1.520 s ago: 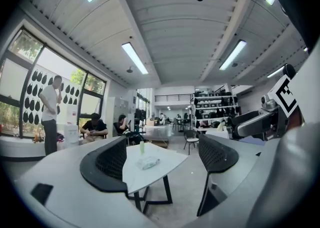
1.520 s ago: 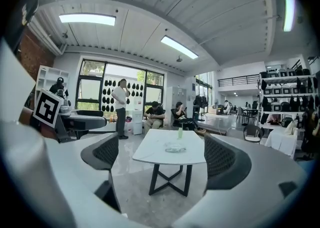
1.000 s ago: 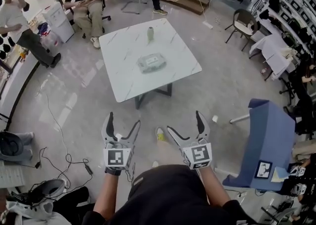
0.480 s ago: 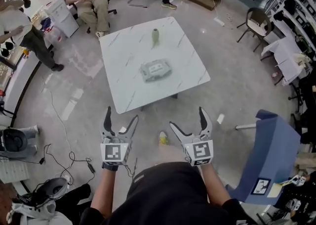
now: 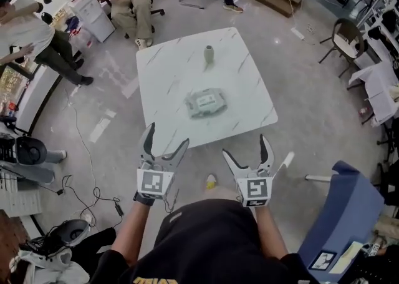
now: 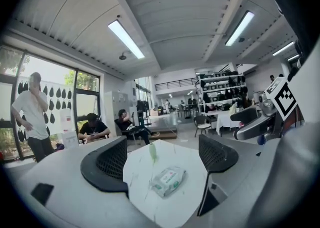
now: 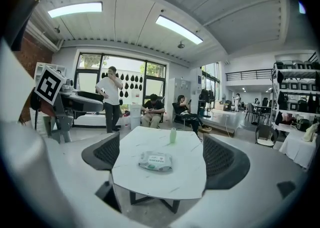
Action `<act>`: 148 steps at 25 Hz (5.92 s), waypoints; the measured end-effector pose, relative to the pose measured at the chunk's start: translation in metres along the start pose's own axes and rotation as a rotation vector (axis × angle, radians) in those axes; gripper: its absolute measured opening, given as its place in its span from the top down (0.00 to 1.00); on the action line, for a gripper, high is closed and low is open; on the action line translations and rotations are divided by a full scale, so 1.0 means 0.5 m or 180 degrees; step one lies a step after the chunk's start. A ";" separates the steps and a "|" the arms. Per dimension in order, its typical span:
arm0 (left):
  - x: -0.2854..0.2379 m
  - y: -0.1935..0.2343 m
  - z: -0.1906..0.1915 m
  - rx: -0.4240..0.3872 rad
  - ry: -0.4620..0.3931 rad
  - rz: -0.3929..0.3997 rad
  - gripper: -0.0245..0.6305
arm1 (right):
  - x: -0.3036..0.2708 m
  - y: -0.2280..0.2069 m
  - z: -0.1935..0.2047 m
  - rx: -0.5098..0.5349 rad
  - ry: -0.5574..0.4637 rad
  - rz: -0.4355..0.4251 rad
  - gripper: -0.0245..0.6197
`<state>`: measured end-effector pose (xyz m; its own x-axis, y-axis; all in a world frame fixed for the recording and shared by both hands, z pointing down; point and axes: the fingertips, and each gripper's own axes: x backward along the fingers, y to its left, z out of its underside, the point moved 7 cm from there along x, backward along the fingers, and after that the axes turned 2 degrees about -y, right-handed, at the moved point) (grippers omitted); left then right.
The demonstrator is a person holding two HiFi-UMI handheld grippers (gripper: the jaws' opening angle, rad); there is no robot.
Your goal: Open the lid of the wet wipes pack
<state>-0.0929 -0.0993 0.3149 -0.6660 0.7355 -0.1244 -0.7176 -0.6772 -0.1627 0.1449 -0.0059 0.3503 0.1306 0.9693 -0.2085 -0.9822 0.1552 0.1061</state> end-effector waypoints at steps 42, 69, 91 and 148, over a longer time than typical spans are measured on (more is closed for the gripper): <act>-0.439 0.099 0.503 0.0433 0.1208 0.0054 0.30 | -0.520 -0.042 0.316 0.0863 0.1002 -0.0087 0.42; -0.495 0.101 0.639 0.0888 0.1589 0.0209 0.42 | -0.627 0.049 0.421 0.2820 0.0990 -0.0875 0.61; -0.502 0.101 0.639 0.0978 0.1677 0.0377 0.44 | -0.624 0.081 0.455 0.4092 0.1009 -0.1547 0.92; -0.495 0.098 0.634 0.0929 0.1669 0.0384 0.45 | -0.617 0.101 0.396 0.4370 0.1069 -0.1119 0.95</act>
<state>-0.0278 -0.3203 0.6479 -0.6101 0.5146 -0.6024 -0.7190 -0.6791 0.1481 0.0818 -0.2594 0.6125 0.1058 0.7840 -0.6117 0.0180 0.6135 0.7895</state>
